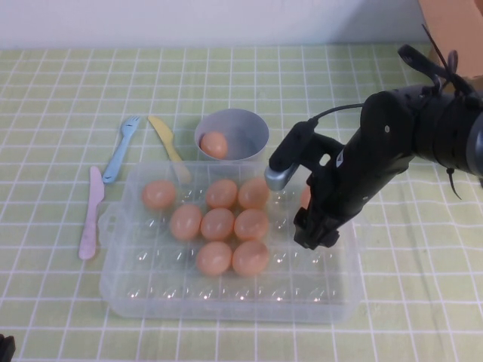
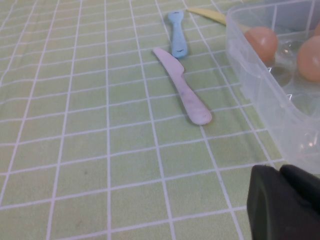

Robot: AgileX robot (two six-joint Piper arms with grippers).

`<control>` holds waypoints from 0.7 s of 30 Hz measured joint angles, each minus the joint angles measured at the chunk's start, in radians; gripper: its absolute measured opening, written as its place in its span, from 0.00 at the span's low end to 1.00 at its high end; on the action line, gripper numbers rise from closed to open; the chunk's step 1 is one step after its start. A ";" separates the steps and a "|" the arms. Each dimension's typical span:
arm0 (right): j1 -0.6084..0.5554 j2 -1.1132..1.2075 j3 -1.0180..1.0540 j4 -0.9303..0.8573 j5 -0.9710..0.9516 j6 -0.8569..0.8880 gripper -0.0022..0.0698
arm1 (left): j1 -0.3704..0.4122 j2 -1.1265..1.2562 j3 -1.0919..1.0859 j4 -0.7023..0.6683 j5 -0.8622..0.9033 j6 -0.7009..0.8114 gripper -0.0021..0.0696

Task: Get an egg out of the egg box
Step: Pick up the egg from the plastic box

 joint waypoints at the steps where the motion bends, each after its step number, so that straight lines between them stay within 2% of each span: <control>1: -0.002 0.000 0.000 -0.002 -0.002 0.022 0.72 | 0.000 0.000 0.000 0.000 0.000 0.000 0.03; 7: -0.011 0.000 0.000 -0.031 0.000 0.154 0.72 | 0.000 0.000 0.000 0.000 0.000 0.000 0.03; 21: -0.011 0.005 0.000 -0.064 -0.016 0.171 0.72 | 0.000 0.000 0.000 0.000 0.000 0.000 0.03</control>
